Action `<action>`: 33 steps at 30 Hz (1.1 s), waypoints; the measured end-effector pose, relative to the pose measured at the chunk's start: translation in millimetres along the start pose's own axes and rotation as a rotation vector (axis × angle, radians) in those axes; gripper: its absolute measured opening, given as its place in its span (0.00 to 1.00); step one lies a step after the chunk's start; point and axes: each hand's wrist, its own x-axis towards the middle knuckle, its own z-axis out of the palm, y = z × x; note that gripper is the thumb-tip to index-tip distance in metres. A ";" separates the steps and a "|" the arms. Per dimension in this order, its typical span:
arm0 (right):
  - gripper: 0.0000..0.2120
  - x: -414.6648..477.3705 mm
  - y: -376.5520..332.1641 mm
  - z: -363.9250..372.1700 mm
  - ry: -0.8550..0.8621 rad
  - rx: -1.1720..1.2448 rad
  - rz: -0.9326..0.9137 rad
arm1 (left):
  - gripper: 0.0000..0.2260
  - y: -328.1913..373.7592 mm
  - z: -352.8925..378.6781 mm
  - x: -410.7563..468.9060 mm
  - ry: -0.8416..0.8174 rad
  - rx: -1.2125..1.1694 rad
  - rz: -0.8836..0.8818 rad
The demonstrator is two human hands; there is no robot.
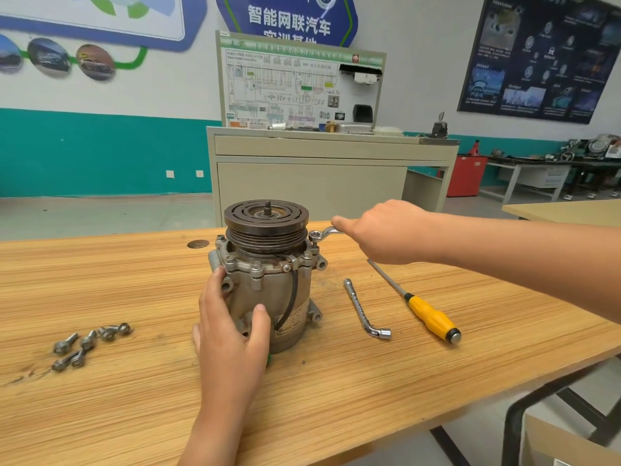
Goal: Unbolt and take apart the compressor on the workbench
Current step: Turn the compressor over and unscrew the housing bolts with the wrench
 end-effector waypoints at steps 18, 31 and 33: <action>0.14 56.7 -8.0 46.1 0.463 0.107 -0.010 | 0.29 1.3 -2.5 0.6 -0.004 0.010 -0.014; 0.08 25.7 -28.4 70.1 0.607 1.315 0.586 | 0.18 64.1 -18.5 45.4 0.030 0.279 0.613; 0.09 14.5 -42.5 81.0 0.520 1.299 0.576 | 0.15 89.3 -15.2 70.1 -0.094 0.430 0.710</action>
